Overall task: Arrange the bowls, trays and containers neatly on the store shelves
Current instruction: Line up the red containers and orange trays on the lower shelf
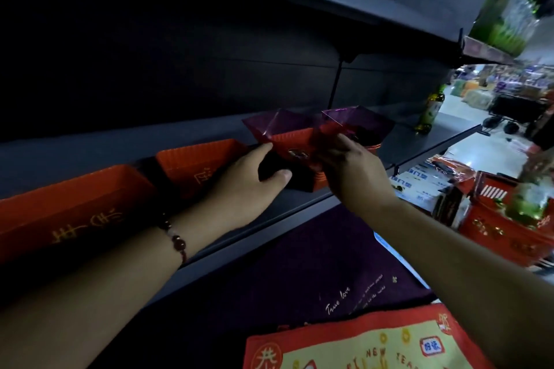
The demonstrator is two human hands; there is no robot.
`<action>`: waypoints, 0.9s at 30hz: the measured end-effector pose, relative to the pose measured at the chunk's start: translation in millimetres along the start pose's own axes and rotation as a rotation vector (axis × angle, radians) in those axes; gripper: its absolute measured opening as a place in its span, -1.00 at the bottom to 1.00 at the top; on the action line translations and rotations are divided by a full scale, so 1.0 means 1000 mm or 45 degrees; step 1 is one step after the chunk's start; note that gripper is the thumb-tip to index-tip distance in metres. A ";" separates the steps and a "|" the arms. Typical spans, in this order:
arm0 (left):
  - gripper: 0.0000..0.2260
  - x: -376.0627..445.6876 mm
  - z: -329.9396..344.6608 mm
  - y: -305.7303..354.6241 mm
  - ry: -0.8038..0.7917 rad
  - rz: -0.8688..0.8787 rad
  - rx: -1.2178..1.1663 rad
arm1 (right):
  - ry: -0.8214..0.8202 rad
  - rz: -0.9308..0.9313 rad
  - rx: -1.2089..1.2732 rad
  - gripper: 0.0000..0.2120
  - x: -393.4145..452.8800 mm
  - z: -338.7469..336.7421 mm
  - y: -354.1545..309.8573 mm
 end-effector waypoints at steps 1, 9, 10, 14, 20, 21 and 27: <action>-0.37 -0.011 -0.002 -0.002 -0.027 -0.098 -0.269 | -0.006 0.011 0.004 -0.74 -0.007 -0.005 -0.011; -0.29 -0.126 -0.026 -0.041 0.293 -0.406 -0.963 | 0.227 -0.291 0.264 -0.74 -0.060 -0.047 -0.157; -0.29 -0.142 -0.033 -0.048 0.328 -0.399 -0.943 | 0.190 -0.301 0.292 -0.76 -0.066 -0.047 -0.173; -0.24 -0.196 -0.073 -0.082 0.508 -0.444 -1.009 | 0.110 -0.031 0.632 -0.81 -0.080 -0.049 -0.203; -0.19 -0.239 -0.113 -0.109 0.543 -0.520 -0.882 | -0.228 0.935 1.510 -0.76 -0.107 -0.002 -0.196; -0.20 -0.243 -0.117 -0.110 0.529 -0.511 -0.856 | -0.273 1.018 1.645 -0.78 -0.108 0.009 -0.204; -0.13 -0.257 -0.140 -0.117 0.533 -0.411 -0.771 | -0.270 1.296 1.983 -0.86 -0.100 0.035 -0.239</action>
Point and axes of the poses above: each hand's wrist, its own x-axis towards the middle knuckle, its own z-axis out of the palm, y = z × x, the point moved 7 cm from there along x, towards the middle knuckle, and after that the axes turned 5 degrees about x, right-handed, at the moved point
